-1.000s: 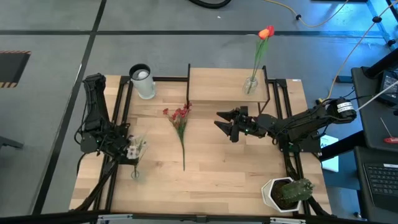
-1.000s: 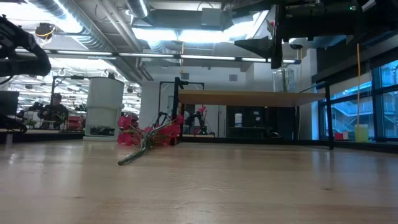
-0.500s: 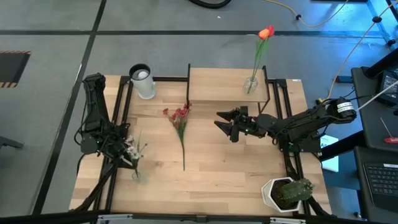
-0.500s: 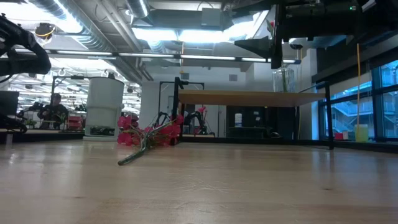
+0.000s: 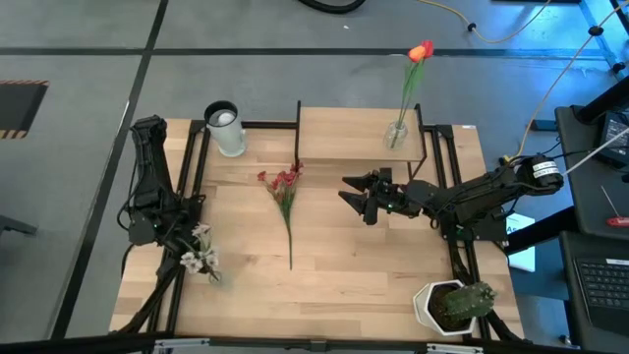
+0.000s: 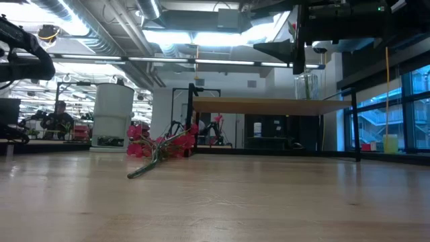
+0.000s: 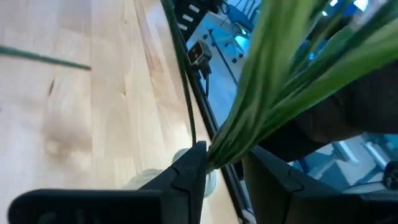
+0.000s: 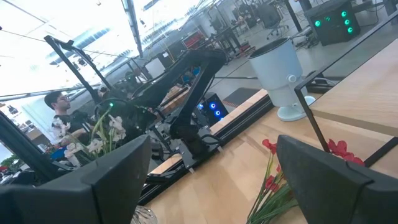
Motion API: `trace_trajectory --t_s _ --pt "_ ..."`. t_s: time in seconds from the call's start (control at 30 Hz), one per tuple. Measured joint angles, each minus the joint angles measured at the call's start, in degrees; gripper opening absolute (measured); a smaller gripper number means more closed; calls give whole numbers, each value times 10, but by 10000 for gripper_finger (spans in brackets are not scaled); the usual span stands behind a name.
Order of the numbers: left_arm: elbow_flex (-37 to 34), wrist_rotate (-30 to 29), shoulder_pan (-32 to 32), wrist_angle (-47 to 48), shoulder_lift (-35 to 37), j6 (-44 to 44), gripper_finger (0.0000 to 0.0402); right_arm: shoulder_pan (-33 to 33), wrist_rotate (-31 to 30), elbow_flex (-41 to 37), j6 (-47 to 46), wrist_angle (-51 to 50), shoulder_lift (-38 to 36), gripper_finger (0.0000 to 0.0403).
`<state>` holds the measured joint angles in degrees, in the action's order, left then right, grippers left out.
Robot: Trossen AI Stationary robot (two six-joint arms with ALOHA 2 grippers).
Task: Pick and place flowers into a vace then onto a shelf
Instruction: Put the white flowers into the transparent vase, then put the red flowers into the transparent vase
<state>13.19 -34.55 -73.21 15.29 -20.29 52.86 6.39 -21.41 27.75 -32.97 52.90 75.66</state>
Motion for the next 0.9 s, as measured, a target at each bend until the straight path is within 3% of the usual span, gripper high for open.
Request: trace_trajectory --t_s 0.63,0.9 --pt "0 121 0 0 0 221 97 0 0 0 5 0 0 349" --pt "0 136 2 30 0 456 97 0 1 0 18 -1 0 349"
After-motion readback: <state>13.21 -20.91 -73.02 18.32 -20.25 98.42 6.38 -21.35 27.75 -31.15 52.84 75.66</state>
